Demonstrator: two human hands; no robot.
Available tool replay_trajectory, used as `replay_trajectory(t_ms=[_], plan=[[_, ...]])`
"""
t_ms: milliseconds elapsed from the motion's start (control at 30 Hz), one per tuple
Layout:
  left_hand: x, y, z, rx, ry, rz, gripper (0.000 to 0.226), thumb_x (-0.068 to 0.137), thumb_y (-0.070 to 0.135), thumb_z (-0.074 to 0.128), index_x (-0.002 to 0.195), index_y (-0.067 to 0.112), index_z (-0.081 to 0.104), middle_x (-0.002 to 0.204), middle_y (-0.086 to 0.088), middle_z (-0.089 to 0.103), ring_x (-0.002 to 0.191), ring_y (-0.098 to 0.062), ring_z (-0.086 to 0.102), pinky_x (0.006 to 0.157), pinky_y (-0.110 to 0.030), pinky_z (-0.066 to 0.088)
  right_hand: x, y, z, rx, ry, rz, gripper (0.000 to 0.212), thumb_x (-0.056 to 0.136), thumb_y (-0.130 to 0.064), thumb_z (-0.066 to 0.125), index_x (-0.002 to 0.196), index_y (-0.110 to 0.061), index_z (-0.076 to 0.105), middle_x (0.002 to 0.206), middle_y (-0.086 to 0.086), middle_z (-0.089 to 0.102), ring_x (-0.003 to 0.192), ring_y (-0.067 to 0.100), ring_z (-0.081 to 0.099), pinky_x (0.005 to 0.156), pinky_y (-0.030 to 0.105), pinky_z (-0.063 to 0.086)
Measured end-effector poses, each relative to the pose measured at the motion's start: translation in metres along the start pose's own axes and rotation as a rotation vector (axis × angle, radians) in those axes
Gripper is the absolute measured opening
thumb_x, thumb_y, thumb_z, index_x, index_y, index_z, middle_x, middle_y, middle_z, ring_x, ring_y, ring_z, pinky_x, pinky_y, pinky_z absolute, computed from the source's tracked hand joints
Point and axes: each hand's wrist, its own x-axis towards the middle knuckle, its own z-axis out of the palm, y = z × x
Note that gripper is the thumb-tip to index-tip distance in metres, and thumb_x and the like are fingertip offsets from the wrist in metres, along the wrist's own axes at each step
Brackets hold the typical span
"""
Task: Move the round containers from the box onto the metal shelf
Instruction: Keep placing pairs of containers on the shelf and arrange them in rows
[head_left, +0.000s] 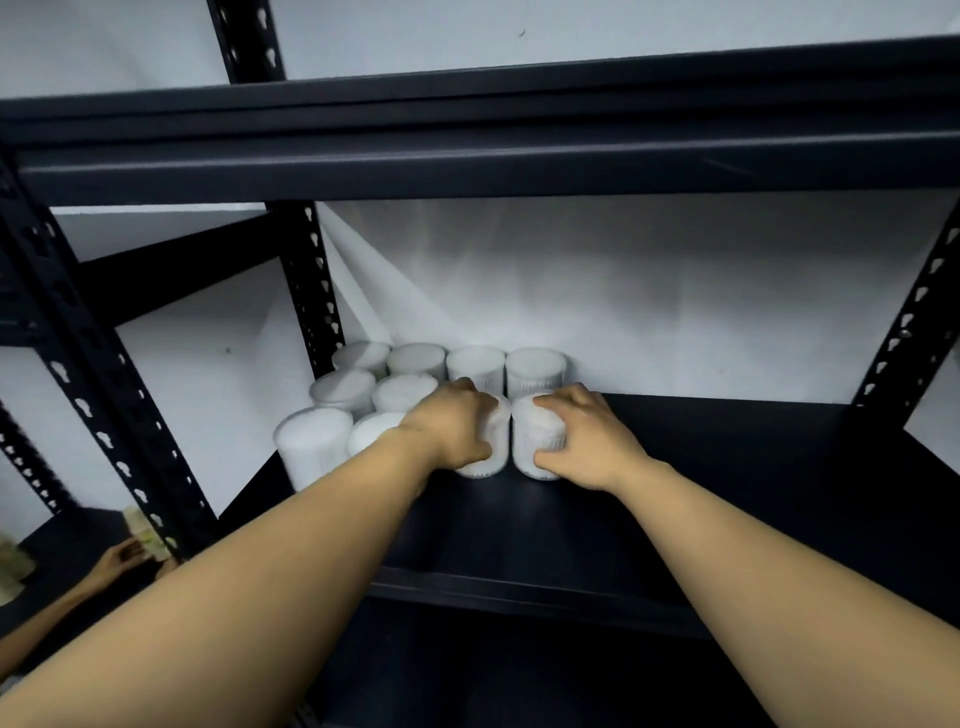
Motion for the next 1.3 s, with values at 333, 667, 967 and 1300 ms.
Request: replay_trajectory(t_ms=[333,667,967,1300], plan=[[0.033,-0.016,0.0,0.023,-0.034,-0.016,0.067,0.083,0.028,0.069,0.145,0.021,0.044,0.134,-0.007,0.054,0.116,-0.028,0.058,0.092,-0.037,0.05,0.024,0.009,0.005,-0.058,0.028,-0.008,0.078,0.076,-0.049,0.075,0.144,-0.027,0.042,0.148,-0.009,0.04,0.136,0.018,0.037,0.109,0.035,0.04],[-0.018,-0.007,0.001,-0.102,0.153,0.101,0.074,0.083,0.035,0.066,0.15,0.019,0.041,0.153,-0.009,0.038,0.141,-0.028,0.037,0.108,-0.042,0.044,-0.018,-0.017,-0.004,-0.054,0.195,0.017,0.076,0.08,-0.048,0.071,0.147,-0.027,0.043,0.158,-0.006,0.034,0.145,0.019,0.027,0.117,0.038,0.033],[-0.134,0.008,0.031,-0.19,0.296,0.335,0.065,0.087,0.046,0.06,0.146,0.023,0.047,0.133,0.005,0.047,0.127,-0.017,0.042,0.104,-0.036,0.045,-0.14,-0.072,0.011,-0.001,0.304,0.048,0.036,0.088,-0.042,0.066,0.119,-0.024,0.063,0.115,-0.013,0.051,0.112,0.008,0.045,0.097,0.027,0.044],[-0.261,-0.006,0.135,-0.304,0.047,0.304,0.059,0.088,0.048,0.061,0.142,0.028,0.048,0.129,0.009,0.046,0.124,-0.015,0.044,0.104,-0.036,0.046,-0.283,-0.088,0.092,0.041,0.087,0.23,0.037,0.09,-0.039,0.067,0.125,-0.027,0.063,0.111,-0.017,0.055,0.112,0.004,0.049,0.092,0.021,0.041]])
